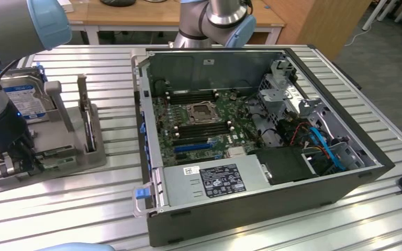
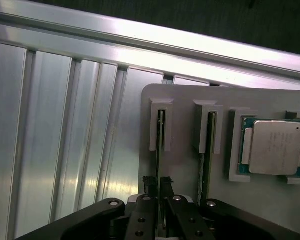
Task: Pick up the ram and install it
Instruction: 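Pick up the ram and move it above insertion slot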
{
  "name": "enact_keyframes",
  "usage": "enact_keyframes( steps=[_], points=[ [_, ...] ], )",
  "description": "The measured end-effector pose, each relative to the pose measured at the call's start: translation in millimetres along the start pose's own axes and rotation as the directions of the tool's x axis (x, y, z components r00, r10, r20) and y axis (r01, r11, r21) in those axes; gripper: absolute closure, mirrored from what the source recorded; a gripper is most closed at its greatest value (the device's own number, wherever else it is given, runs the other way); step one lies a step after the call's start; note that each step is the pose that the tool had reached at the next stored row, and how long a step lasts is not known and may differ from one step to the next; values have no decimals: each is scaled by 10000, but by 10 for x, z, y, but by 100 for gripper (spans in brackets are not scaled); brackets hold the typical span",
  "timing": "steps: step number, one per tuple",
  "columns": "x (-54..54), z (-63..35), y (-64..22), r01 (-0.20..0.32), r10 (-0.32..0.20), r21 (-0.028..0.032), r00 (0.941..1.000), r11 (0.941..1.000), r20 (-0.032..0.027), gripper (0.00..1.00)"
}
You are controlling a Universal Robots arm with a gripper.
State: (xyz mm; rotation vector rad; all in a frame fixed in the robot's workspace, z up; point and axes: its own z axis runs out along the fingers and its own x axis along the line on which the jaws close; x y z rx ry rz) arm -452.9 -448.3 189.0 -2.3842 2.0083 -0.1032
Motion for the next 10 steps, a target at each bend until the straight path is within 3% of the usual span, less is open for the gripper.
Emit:
enact_keyframes(
  steps=[10],
  points=[
    [2, -47, -3, 0, 0, 0, 10000, 10000, -1, 85]
  ],
)
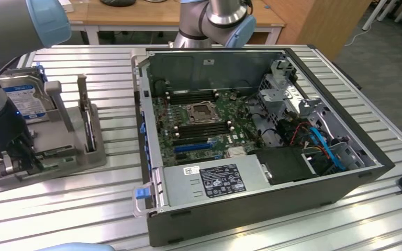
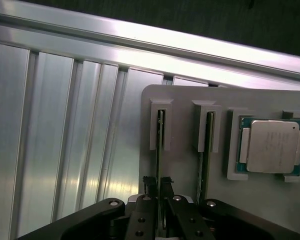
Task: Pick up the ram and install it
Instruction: 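Pick up the ram and move it above insertion slot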
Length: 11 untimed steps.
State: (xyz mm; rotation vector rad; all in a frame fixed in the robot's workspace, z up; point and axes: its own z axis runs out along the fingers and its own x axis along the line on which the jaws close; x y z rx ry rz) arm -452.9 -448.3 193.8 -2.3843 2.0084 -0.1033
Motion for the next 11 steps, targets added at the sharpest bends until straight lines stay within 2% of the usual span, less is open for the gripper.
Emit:
enact_keyframes(
  steps=[11],
  points=[
    [4, -109, -7, 0, 0, 2, 10000, 10000, 7, 85]
  ],
)
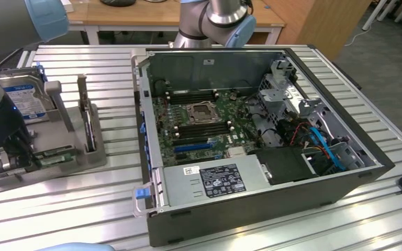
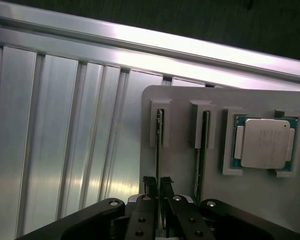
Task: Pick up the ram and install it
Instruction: 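Pick up the ram and move it above insertion slot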
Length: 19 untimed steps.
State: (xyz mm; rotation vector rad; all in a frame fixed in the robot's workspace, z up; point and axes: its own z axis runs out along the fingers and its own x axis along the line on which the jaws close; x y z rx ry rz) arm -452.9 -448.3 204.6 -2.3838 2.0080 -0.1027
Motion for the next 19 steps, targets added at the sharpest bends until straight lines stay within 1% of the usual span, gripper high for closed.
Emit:
enact_keyframes(
  steps=[19],
  points=[
    [8, -226, -14, -2, 2, 4, 10000, 10000, 21, 85]
  ],
)
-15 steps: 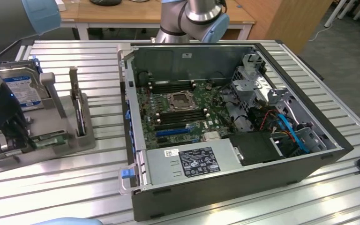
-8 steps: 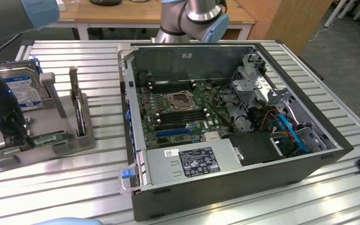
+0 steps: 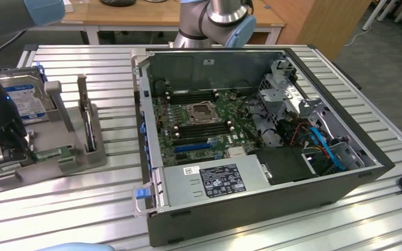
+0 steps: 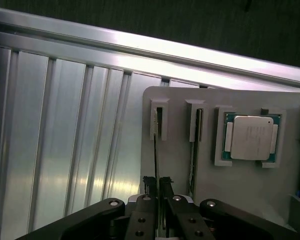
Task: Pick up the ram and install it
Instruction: 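Pick up the ram and move it above insertion slot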
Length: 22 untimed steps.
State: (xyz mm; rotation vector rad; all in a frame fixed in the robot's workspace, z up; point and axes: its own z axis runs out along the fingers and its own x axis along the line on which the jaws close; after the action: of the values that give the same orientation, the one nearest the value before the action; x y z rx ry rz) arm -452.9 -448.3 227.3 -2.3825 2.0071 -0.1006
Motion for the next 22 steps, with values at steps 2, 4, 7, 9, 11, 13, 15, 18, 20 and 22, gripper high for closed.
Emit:
enact_keyframes(
  steps=[2, 4, 7, 9, 11, 13, 15, 18, 20, 22],
  points=[
    [1, -31, -2, 0, 0, -3, 10000, 10000, 0, 85],
    [2, -65, -4, 0, 0, -5, 10000, 10000, 0, 85],
    [4, -112, -7, 1, -1, -9, 10000, 10000, 1, 85],
    [5, -139, -8, 0, 0, -12, 10000, 10000, 2, 85],
    [5, -164, -10, 0, 0, -13, 10000, 10000, 2, 85],
    [6, -195, -12, 0, 0, -15, 10000, 10000, 1, 86],
    [8, -233, -14, 0, 0, -17, 10000, 10000, 3, 87],
    [10, -296, -18, 0, 0, -22, 10000, 10000, 3, 87],
    [11, -341, -20, 0, 0, -25, 10000, 10000, 5, 87],
    [13, -386, -23, 0, 0, -28, 10000, 10000, 7, 87]
  ],
)
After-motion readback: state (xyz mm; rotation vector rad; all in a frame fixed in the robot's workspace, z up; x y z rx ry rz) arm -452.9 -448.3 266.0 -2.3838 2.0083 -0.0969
